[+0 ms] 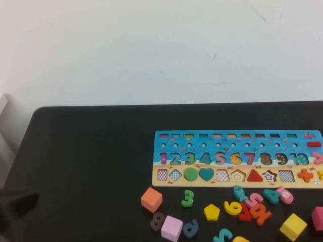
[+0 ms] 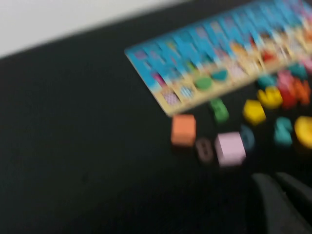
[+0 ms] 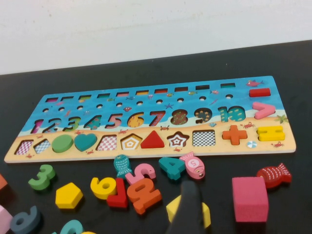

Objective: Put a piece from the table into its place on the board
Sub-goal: Pick up the "Pentagon"

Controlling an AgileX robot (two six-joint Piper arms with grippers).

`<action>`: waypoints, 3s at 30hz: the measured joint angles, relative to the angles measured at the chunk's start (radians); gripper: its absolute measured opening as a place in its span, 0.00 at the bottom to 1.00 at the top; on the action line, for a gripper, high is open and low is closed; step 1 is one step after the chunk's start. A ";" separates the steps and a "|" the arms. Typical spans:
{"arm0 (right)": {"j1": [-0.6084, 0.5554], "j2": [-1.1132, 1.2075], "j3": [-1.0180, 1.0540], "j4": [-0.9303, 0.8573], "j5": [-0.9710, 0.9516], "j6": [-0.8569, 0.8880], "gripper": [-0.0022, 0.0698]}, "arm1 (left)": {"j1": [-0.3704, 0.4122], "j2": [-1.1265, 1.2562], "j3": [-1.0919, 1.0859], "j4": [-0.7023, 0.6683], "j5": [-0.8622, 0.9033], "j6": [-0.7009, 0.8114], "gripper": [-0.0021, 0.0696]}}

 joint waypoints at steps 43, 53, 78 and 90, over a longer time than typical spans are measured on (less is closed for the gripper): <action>0.000 0.000 0.000 0.000 0.000 0.000 0.85 | -0.868 1.496 -1.009 0.686 0.152 -0.018 0.62; 0.000 0.000 0.000 0.000 0.000 0.000 0.85 | -0.870 1.527 -1.015 0.687 0.126 -0.013 0.65; 0.000 0.000 0.000 0.000 0.000 0.000 0.85 | -0.870 1.527 -1.015 0.688 0.082 -0.006 0.65; 0.000 0.000 0.000 0.000 0.000 0.000 0.85 | -0.870 1.532 -1.015 0.688 0.077 -0.005 0.65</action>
